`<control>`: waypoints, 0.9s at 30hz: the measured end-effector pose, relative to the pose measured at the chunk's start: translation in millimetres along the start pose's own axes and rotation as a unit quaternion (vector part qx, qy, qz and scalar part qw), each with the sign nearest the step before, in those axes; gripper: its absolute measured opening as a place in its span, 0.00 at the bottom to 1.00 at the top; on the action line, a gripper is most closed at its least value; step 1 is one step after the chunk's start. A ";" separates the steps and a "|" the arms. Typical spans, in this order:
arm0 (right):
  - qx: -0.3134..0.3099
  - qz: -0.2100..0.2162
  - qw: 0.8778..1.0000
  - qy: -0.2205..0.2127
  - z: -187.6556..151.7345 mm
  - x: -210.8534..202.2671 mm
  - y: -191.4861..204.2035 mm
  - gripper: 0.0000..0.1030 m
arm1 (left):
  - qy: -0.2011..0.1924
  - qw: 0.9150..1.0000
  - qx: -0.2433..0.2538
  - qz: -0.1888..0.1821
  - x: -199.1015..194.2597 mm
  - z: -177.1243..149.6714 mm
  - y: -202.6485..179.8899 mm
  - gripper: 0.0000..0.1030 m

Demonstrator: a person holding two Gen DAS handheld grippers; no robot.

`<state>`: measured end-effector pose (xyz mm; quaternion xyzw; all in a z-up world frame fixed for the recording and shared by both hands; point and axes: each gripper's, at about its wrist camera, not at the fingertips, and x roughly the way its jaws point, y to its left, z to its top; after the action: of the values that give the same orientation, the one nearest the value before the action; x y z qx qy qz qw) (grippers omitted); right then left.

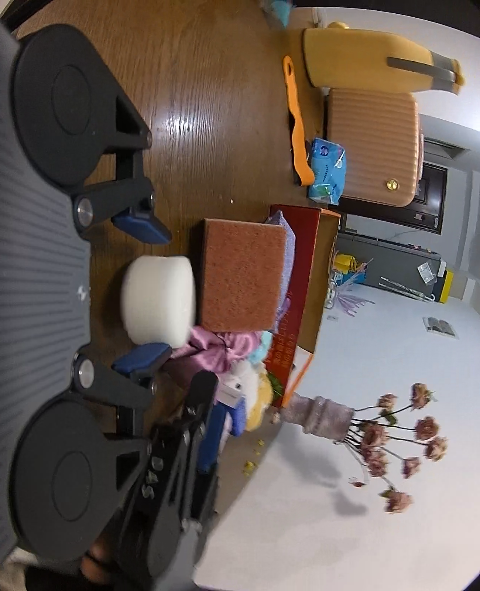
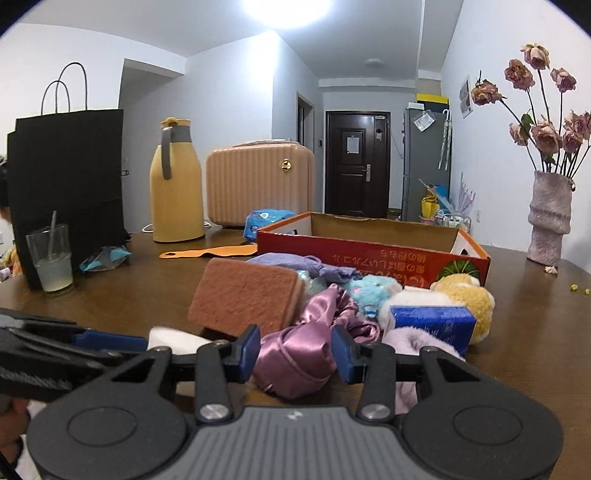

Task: Organize soft objects
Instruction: 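Grasp the white foam cylinder with the left tool while the right tool reaches into the pile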

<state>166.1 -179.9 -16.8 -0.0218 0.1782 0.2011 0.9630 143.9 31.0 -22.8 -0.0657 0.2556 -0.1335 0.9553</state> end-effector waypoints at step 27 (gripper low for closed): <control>0.078 -0.092 0.992 -0.023 -2.5 -35.5 -83.4 0.47 | 0.006 1.000 0.012 -0.002 16.6 14.3 -7.7 0.75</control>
<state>167.8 -270.2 -9.1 0.0421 0.1682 0.0975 0.9800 163.3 19.7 -16.8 -0.0540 0.2599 -0.1388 0.9541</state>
